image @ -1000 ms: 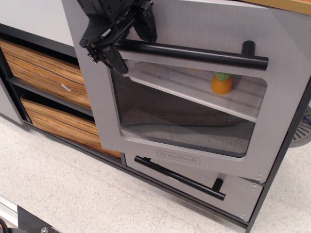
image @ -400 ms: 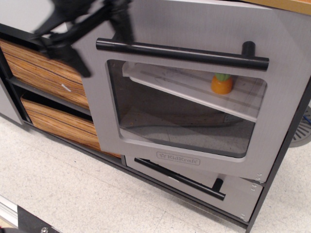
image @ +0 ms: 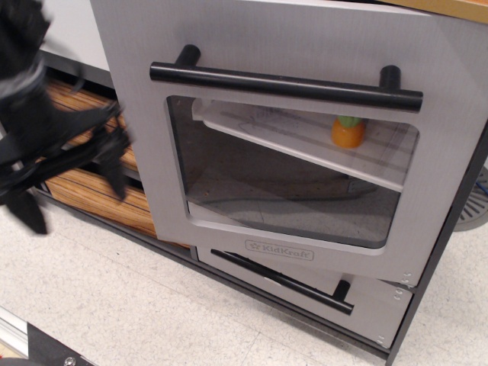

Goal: Open oven

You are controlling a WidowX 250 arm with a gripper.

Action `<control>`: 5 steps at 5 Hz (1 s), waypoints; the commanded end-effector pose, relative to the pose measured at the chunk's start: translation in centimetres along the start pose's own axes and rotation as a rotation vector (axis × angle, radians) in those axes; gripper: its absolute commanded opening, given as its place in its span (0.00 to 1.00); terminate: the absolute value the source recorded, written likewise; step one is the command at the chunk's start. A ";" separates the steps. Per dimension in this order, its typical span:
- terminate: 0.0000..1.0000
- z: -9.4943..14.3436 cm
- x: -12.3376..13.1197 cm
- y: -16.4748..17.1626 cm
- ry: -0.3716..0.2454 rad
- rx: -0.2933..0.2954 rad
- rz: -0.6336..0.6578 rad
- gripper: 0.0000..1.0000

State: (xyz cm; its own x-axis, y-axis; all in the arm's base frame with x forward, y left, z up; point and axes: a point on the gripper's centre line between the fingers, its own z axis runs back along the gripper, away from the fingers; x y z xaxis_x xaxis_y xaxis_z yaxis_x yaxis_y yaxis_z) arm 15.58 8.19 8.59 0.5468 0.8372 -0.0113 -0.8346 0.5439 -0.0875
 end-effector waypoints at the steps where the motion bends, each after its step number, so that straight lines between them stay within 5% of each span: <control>1: 0.00 1.0 8.6 2.5 -0.082 0.029 0.161 1.00; 3: 0.00 3.1 13.4 3.0 -0.202 -0.017 0.323 1.00; 5: 0.00 3.6 15.8 1.4 -0.240 -0.053 0.448 1.00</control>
State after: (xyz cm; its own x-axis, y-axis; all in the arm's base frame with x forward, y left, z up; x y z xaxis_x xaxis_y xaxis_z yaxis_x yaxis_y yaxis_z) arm 23.58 20.73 9.31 0.0961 0.9874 0.1254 -0.9823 0.1144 -0.1482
